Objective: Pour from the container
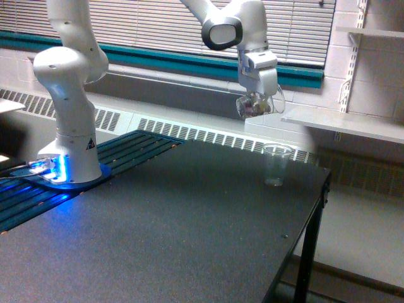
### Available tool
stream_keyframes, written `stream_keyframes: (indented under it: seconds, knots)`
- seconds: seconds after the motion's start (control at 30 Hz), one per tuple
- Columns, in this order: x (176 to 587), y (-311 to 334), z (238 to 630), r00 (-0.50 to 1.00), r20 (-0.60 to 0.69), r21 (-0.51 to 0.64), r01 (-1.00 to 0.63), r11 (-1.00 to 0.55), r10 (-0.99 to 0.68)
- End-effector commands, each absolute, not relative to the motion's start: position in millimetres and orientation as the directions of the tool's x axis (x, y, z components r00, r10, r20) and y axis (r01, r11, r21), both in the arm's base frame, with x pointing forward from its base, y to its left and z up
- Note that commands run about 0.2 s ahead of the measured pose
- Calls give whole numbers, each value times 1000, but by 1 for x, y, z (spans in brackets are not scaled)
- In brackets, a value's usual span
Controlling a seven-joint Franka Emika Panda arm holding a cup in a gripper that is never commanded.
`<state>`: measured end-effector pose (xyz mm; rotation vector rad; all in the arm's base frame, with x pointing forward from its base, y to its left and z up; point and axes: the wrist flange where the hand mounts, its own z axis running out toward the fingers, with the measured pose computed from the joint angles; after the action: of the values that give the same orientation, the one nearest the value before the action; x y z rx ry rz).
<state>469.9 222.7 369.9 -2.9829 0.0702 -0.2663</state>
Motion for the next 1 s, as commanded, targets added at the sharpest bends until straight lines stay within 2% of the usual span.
stream_keyframes:
  seconds: [0.03,1.0]
  knots:
    - [480,224,366,987,153,-144,-18,-989,-40]
    - [472,232,345,1000,12,-88,17,-996,16]
